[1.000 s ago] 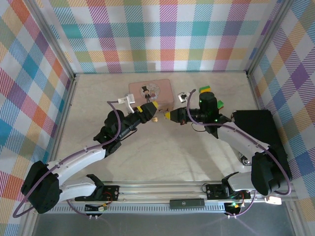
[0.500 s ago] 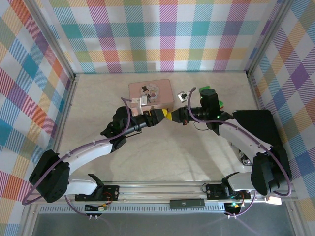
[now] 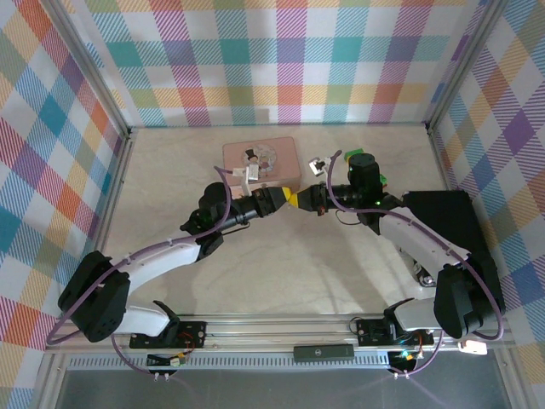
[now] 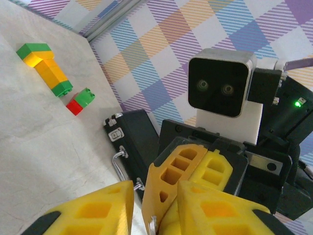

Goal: Unlock the padlock with the key

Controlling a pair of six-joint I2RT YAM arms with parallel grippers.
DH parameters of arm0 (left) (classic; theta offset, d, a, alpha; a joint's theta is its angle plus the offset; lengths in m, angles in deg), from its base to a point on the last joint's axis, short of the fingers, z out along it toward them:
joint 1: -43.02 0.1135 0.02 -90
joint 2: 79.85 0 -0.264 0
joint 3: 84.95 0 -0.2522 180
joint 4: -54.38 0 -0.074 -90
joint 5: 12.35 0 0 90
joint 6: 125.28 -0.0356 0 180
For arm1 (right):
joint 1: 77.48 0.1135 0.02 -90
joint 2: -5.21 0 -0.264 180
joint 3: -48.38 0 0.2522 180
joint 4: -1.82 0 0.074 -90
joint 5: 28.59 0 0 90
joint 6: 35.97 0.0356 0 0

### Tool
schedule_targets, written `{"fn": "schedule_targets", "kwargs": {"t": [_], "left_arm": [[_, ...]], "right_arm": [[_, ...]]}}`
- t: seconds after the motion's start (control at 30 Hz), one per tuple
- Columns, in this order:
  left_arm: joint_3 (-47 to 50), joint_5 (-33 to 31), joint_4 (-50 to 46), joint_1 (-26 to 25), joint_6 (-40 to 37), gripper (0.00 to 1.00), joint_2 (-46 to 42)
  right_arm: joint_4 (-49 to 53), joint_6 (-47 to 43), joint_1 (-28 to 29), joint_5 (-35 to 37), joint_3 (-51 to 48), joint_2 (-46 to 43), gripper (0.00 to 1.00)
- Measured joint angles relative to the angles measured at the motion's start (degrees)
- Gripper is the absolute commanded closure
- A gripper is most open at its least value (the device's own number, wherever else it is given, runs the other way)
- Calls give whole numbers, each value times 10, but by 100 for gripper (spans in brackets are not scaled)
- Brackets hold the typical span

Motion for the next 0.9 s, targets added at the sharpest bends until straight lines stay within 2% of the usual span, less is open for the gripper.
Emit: {"fn": "schedule_targets", "kwargs": {"t": [0.1, 0.13, 0.23, 0.27, 0.33, 0.43, 0.5, 0.67, 0.9], "left_arm": [[-2, 3, 7, 0, 0, 99, 6], [-2, 3, 7, 0, -1, 100, 7], [-4, 4, 8, 0, 2, 100, 9], [-4, 4, 8, 0, 2, 100, 9], [-4, 2, 8, 0, 2, 100, 10], [-4, -5, 14, -1, 2, 100, 12], [-4, -15, 18, -1, 2, 100, 15], [-4, -57, 28, -15, 2, 100, 27], [0, -105, 68, -37, 16, 100, 45]], "right_arm": [[0, 2, 0, -2, -1, 0, 100], [0, 2, 0, -2, -1, 0, 100], [-1, 2, 0, -3, -1, 0, 100], [0, 2, -1, -2, -1, 0, 96], [1, 4, -4, 2, -1, -1, 76], [6, 12, -8, 35, -12, -17, 59], [2, 26, -11, 62, -28, -43, 53], [-61, 92, -11, 106, -86, -99, 49], [-185, 193, -7, 149, -175, -95, 49]]}}
